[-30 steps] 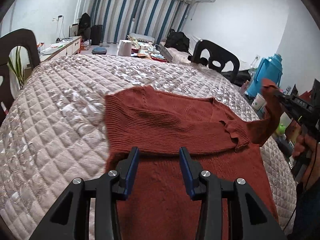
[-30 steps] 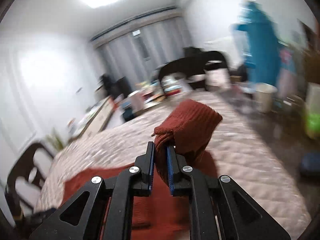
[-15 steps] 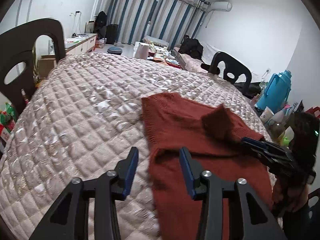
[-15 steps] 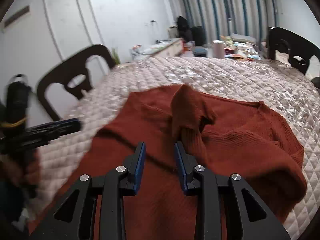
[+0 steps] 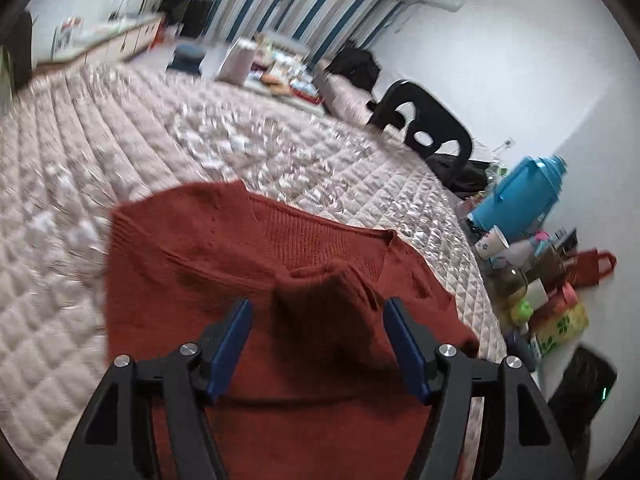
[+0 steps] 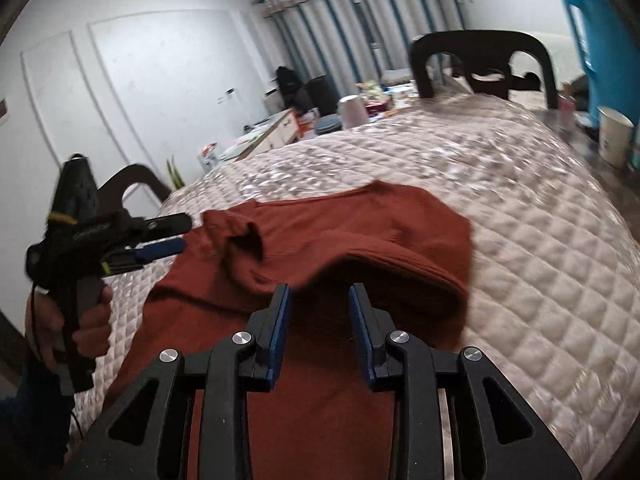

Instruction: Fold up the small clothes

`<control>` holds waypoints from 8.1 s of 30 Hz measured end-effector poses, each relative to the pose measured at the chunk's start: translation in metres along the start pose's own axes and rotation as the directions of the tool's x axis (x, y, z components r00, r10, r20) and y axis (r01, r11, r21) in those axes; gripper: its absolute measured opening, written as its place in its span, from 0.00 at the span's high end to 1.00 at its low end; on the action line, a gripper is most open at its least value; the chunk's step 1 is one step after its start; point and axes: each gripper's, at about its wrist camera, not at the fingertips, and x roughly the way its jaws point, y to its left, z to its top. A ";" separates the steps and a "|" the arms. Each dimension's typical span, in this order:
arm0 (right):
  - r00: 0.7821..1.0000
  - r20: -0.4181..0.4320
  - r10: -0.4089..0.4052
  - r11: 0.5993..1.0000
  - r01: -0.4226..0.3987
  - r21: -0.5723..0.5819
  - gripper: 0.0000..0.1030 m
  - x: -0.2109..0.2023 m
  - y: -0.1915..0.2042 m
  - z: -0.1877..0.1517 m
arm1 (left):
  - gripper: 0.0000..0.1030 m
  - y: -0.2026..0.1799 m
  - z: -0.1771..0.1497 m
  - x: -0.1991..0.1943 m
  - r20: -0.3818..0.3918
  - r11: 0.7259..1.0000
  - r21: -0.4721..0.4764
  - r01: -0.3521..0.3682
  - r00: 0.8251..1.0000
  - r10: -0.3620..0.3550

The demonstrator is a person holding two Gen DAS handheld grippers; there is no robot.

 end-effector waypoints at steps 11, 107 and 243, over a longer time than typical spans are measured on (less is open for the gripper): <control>0.999 -0.038 0.004 0.997 -0.001 0.073 0.70 0.007 -0.025 -0.007 | 0.87 -0.018 0.007 -0.002 0.091 0.996 0.055 0.070 0.993 -0.075; 0.991 -0.091 -0.102 0.995 0.101 -0.013 0.73 -0.025 -0.003 -0.030 | 0.62 0.052 -0.093 -0.078 0.028 0.981 0.194 0.019 0.999 -0.025; 0.889 0.045 0.456 0.767 -0.418 0.487 0.79 -0.047 -0.069 -0.077 | 0.79 0.131 -0.150 -0.119 0.128 0.832 -0.445 0.331 0.943 -0.307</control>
